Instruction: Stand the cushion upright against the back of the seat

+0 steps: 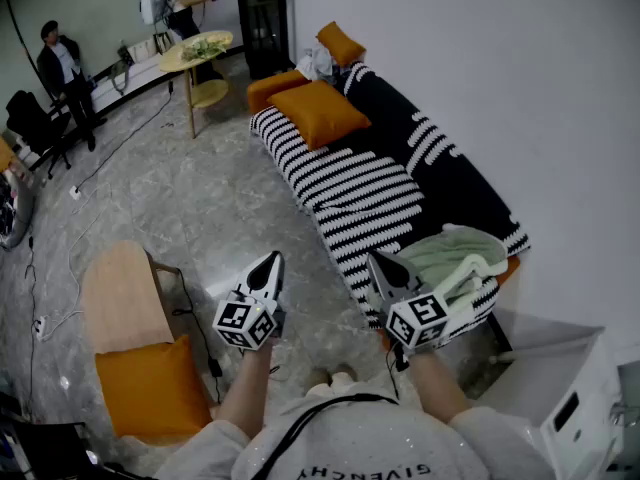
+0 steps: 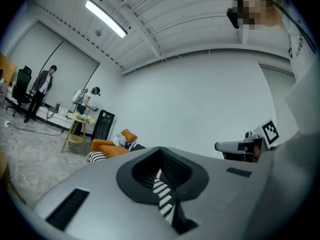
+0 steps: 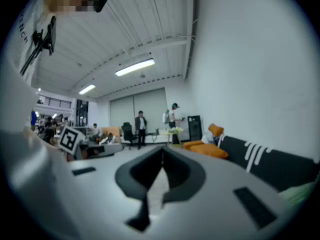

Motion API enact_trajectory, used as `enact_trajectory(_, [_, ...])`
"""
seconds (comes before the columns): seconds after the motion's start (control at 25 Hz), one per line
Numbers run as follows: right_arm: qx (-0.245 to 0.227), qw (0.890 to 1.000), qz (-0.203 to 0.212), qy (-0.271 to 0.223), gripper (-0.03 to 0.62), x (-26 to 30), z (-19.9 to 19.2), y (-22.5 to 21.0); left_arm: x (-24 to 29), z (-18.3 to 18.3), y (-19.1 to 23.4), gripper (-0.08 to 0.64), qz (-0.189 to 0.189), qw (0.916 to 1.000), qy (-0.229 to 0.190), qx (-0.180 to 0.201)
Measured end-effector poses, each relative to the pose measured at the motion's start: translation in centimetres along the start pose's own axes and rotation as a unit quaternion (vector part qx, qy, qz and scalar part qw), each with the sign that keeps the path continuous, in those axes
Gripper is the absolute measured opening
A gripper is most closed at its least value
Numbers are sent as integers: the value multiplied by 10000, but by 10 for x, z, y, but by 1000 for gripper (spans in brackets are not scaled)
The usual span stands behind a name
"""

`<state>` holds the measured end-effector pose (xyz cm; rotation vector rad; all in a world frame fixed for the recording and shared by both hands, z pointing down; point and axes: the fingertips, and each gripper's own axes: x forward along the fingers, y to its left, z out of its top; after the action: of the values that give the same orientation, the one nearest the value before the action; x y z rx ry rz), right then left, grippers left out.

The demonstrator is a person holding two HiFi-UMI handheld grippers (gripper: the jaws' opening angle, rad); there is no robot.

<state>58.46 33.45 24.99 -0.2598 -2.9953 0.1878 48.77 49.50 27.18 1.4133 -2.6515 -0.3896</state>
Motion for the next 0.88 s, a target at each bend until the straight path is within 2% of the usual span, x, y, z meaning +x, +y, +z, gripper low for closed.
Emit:
enact_trajectory(0.32, [-440, 9989, -36, -176, 18, 27, 25, -16, 40, 27, -5, 25, 5, 9994, -256, 228])
enact_trajectory(0.6, [-418, 9990, -71, -107, 18, 17, 13, -39, 40, 25, 5, 25, 296, 9987, -228, 338])
enact_trajectory(0.88, [-389, 9991, -69, -164, 18, 24, 11, -63, 44, 25, 19, 25, 568, 9971, -419, 282])
